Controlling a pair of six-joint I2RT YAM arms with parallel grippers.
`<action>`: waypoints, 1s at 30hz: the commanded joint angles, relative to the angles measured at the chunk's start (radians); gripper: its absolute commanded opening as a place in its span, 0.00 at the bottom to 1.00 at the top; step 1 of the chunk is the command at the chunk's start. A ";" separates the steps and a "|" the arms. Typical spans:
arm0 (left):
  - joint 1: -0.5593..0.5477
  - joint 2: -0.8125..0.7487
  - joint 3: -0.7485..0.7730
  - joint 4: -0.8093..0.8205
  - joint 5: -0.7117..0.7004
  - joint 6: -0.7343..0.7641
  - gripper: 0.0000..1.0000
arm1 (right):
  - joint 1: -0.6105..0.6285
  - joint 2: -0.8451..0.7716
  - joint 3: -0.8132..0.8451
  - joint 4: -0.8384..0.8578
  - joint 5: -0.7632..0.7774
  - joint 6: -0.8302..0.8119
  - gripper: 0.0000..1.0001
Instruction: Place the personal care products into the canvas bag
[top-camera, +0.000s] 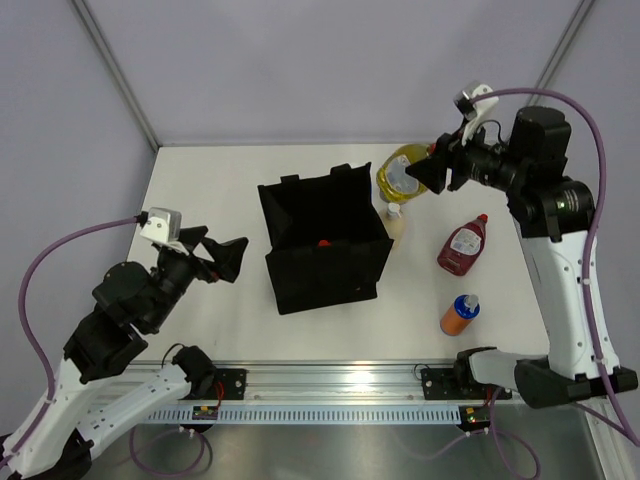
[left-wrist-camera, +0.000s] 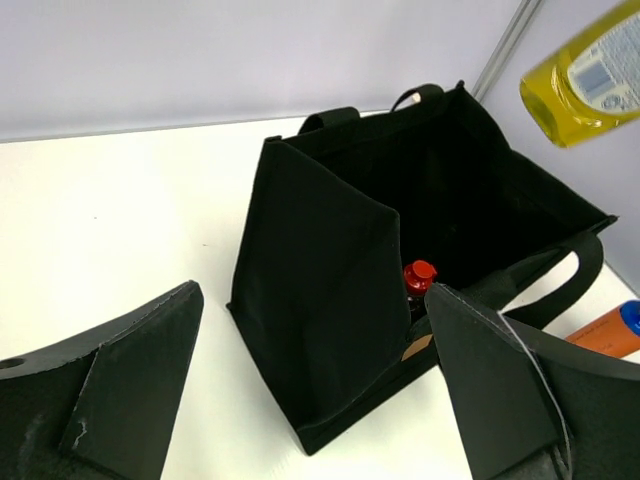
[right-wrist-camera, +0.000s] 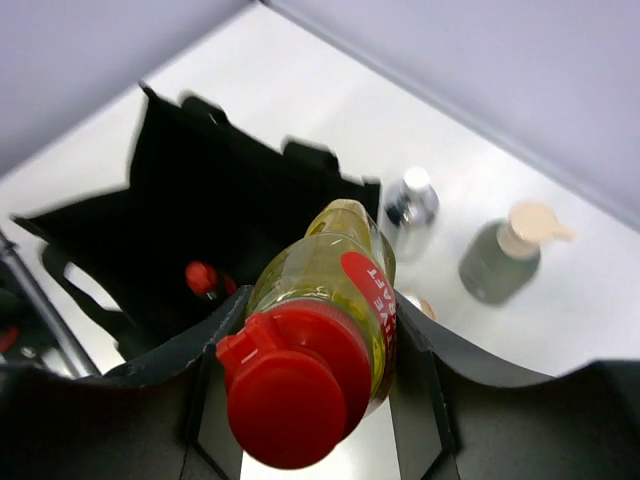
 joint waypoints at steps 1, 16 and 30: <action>0.004 -0.031 0.046 -0.028 -0.054 -0.040 0.99 | 0.054 0.095 0.212 0.142 -0.156 0.114 0.00; 0.002 -0.115 -0.009 -0.060 -0.036 -0.117 0.99 | 0.331 0.331 0.224 0.256 -0.063 0.116 0.00; 0.002 -0.100 -0.077 0.001 0.001 -0.097 0.99 | 0.439 0.575 0.187 0.242 0.232 -0.154 0.00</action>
